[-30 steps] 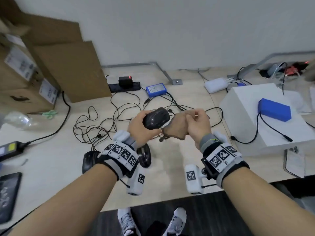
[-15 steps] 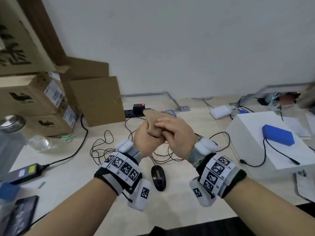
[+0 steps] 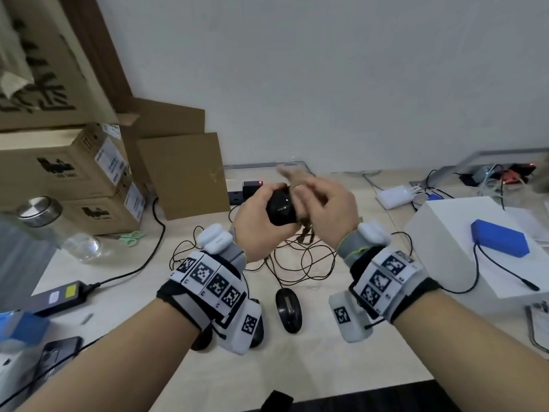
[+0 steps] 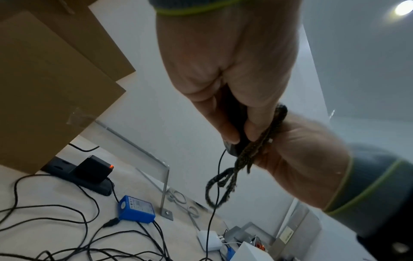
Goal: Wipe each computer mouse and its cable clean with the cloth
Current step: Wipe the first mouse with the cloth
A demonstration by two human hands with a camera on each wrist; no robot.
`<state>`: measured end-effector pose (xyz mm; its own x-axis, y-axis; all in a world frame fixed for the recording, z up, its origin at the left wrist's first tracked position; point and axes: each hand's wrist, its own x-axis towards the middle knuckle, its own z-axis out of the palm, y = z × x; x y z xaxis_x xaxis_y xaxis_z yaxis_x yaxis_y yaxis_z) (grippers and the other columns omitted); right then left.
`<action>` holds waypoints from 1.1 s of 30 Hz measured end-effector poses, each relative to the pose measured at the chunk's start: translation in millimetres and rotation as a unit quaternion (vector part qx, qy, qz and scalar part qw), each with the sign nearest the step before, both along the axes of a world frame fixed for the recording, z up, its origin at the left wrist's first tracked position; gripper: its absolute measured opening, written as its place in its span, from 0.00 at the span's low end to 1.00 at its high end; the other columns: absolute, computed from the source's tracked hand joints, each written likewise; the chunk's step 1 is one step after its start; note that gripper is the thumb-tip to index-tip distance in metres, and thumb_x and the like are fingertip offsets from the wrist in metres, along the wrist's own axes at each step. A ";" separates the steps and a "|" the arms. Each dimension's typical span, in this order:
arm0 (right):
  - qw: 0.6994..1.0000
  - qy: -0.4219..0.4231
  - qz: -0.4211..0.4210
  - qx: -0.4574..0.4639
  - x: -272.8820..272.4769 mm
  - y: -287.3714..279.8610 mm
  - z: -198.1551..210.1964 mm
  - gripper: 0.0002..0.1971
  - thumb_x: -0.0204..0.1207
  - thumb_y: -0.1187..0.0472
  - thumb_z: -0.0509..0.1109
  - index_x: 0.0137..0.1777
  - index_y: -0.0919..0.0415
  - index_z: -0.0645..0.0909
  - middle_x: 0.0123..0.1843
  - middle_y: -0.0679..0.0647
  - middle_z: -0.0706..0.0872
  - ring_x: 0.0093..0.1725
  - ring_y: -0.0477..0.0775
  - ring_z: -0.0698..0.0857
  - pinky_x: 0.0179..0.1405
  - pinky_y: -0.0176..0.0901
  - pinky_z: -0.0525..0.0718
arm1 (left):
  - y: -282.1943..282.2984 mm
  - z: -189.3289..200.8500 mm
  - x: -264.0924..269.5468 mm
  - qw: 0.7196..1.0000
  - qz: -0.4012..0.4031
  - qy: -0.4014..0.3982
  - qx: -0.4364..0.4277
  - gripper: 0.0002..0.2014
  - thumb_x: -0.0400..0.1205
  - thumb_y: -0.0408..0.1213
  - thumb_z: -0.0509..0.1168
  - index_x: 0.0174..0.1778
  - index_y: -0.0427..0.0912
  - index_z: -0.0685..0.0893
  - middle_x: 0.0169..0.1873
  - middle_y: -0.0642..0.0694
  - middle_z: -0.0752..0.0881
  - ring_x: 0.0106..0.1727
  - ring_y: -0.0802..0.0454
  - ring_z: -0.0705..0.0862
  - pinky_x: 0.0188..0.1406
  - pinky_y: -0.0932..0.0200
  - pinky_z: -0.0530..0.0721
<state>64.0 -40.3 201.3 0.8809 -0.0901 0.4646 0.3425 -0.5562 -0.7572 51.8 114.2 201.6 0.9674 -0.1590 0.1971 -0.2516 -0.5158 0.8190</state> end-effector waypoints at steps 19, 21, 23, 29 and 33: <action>0.856 0.174 -0.056 0.483 19.8 -31.4 23.0 0.12 0.87 0.56 0.59 0.46 0.59 0.80 0.42 0.61 0.86 0.40 0.58 0.85 0.42 0.55 0.87 | -1.5 17.6 -8.3 0.947 -0.030 0.117 -0.298 0.26 0.76 0.24 0.73 0.66 0.50 0.76 0.57 0.44 0.84 0.46 0.47 0.90 0.47 0.58 0.89; 0.810 0.168 0.003 0.561 18.1 -40.4 33.3 0.11 0.88 0.58 0.57 0.51 0.61 0.79 0.43 0.60 0.85 0.41 0.56 0.86 0.41 0.50 0.89 | -2.7 20.3 -4.7 0.905 -0.021 0.164 -0.393 0.16 0.82 0.26 0.66 0.63 0.44 0.77 0.57 0.37 0.83 0.42 0.41 0.90 0.45 0.51 0.90; 0.794 0.168 0.062 0.581 11.8 -43.0 42.9 0.08 0.87 0.64 0.58 0.52 0.61 0.79 0.41 0.57 0.87 0.41 0.52 0.87 0.44 0.44 0.89 | -2.6 21.0 -0.6 0.886 -0.005 0.181 -0.427 0.11 0.85 0.29 0.63 0.63 0.41 0.78 0.60 0.36 0.82 0.47 0.39 0.90 0.49 0.46 0.90; 0.941 0.071 0.041 0.329 -7.3 -25.5 48.8 0.08 0.81 0.69 0.66 0.52 0.58 0.85 0.43 0.57 0.88 0.40 0.53 0.86 0.45 0.47 0.87 | -9.9 23.2 2.8 0.897 0.015 0.167 -0.410 0.23 0.78 0.31 0.73 0.69 0.40 0.76 0.63 0.37 0.81 0.62 0.38 0.85 0.61 0.40 0.86; 0.993 0.020 -0.075 0.084 2.3 -22.2 33.1 0.08 0.78 0.58 0.69 0.51 0.46 0.87 0.47 0.52 0.86 0.45 0.44 0.84 0.56 0.48 0.84 | -14.3 29.9 2.3 0.965 0.013 0.080 -0.248 0.18 0.69 0.41 0.79 0.54 0.48 0.86 0.47 0.45 0.91 0.51 0.45 0.90 0.54 0.48 0.89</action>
<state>66.3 -62.5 234.4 0.8688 -0.2957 0.3972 0.2331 -0.4635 -0.8549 54.1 99.9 231.5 0.9941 -0.0595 0.0904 -0.0937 -0.0545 0.9941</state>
